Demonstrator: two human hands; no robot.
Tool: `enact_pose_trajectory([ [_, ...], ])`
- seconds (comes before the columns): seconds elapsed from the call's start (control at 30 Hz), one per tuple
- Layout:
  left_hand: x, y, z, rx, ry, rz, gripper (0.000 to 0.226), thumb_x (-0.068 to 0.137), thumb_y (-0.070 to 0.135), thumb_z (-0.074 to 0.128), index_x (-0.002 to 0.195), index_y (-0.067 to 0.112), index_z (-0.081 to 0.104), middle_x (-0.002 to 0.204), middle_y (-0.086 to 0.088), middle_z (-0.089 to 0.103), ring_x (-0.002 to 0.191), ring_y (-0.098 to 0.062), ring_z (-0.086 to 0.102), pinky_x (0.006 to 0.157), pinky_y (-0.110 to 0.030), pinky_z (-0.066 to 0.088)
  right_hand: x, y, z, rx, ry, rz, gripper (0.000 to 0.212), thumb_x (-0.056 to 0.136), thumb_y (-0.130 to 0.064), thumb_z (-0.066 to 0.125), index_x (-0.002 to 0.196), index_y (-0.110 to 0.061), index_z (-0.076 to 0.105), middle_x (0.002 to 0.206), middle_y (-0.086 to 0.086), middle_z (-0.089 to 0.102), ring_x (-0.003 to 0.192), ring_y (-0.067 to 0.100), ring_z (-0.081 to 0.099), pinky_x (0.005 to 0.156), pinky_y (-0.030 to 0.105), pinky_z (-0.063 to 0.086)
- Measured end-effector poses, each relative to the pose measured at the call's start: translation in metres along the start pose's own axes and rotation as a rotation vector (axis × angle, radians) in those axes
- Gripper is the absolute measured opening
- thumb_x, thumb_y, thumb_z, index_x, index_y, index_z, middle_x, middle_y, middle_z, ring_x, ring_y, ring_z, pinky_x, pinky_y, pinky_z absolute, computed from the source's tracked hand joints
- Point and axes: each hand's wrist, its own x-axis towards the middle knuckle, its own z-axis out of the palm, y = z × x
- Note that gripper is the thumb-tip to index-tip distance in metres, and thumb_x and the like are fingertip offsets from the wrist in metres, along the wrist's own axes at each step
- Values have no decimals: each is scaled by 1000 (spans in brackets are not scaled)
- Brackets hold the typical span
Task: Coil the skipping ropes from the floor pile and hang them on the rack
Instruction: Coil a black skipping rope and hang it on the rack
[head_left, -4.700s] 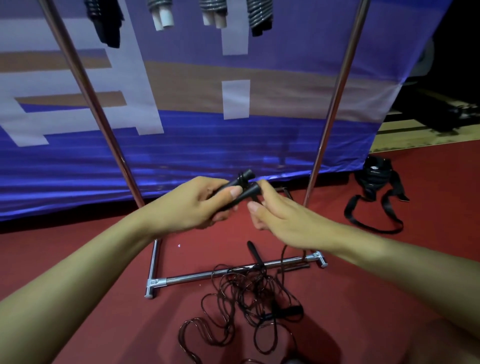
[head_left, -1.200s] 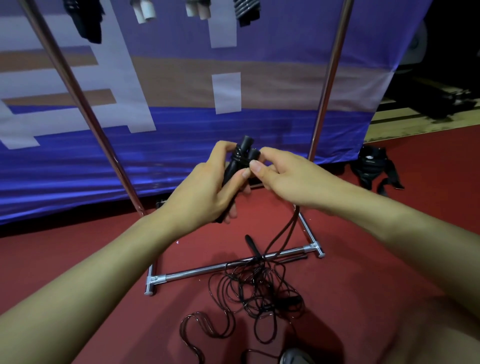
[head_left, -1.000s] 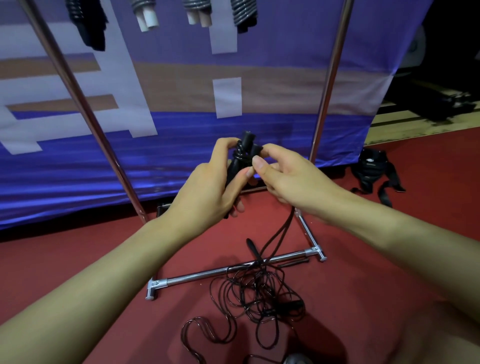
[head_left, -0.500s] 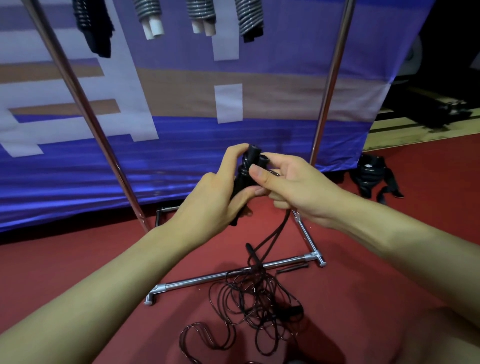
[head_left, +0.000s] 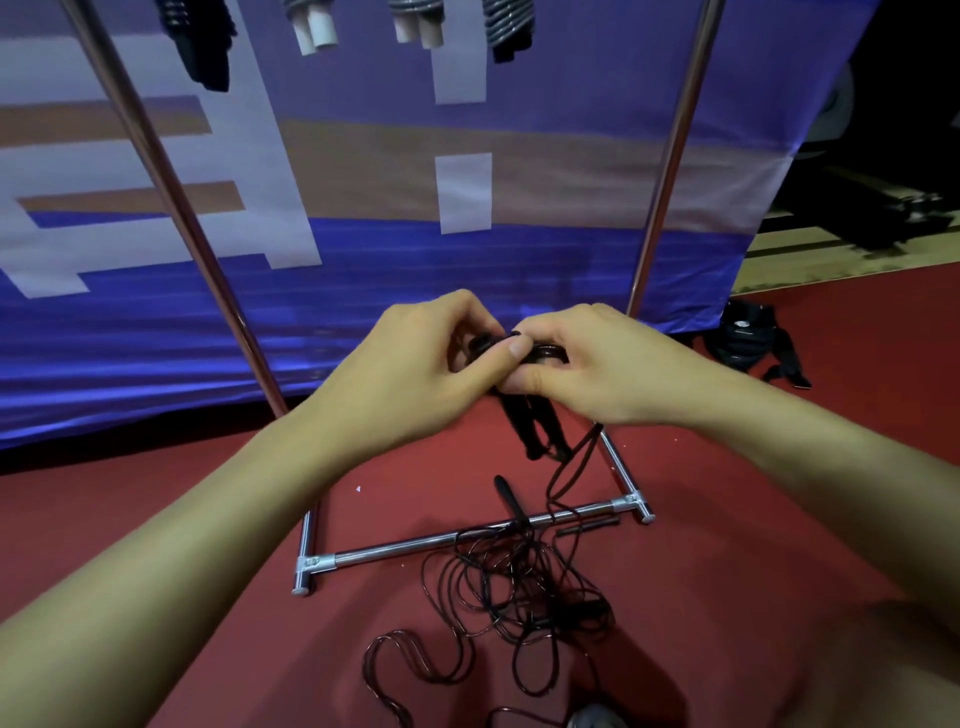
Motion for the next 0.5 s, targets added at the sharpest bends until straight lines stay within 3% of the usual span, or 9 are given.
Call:
enact_pose_trajectory([
  [0.13,1,4,1,81,-52,13,36,92,58,57,101,24,64,68,5,69,62,1,60,56,-18,43,1,-9,1,-103,18,-28,26,86,-51,70,77,-32,56,56,-8,54,60,9,53,51,24,37],
  [0.27,6,1,1,178,-76,45,51,98,61,44,102,21,76,79,1,76,69,-9,65,65,-34,49,2,-9,4,-86,46,7,30,84,-56,72,90,-31,59,62,-18,61,65,6,58,55,26,42],
  [0.37,6,1,4,163,-15,25,43,103,52,48,100,21,78,75,-1,75,68,-17,66,63,-36,46,4,-8,5,-74,111,57,43,78,-63,72,98,-32,51,67,-12,65,70,1,60,63,31,49],
  [0.5,4,3,5,66,93,-14,29,101,45,56,102,23,76,76,5,76,67,-7,70,64,-32,51,2,-9,1,-64,185,87,42,80,-61,73,102,-34,49,74,-12,67,75,-2,61,66,29,49],
])
